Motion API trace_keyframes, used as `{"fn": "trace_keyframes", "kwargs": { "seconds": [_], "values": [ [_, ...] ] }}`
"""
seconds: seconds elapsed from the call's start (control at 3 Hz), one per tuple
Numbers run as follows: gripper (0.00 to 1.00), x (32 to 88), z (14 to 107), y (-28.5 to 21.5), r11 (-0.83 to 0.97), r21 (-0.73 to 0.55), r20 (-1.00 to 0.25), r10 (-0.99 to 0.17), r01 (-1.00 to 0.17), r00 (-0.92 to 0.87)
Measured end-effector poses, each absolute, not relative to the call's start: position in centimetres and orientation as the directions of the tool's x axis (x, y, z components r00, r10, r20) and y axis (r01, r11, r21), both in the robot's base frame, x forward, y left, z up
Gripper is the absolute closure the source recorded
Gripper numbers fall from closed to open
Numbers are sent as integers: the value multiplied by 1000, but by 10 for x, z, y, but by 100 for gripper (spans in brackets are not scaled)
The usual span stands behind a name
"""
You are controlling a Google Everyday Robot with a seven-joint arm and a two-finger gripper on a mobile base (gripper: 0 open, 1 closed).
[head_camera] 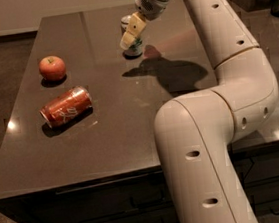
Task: Pick 7up can
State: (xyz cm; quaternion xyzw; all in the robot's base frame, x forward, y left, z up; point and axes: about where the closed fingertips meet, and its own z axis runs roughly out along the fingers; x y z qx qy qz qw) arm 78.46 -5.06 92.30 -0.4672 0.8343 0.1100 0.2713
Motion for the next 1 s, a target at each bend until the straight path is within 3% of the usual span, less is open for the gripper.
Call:
{"fn": "trace_keyframes", "kwargs": {
  "seconds": [0.67, 1.0],
  "values": [
    [0, 793, 918, -28, 527, -66, -568, -718, -847, -402],
    [17, 799, 916, -27, 550, -72, -566, -709, -832, -420]
  ]
}}
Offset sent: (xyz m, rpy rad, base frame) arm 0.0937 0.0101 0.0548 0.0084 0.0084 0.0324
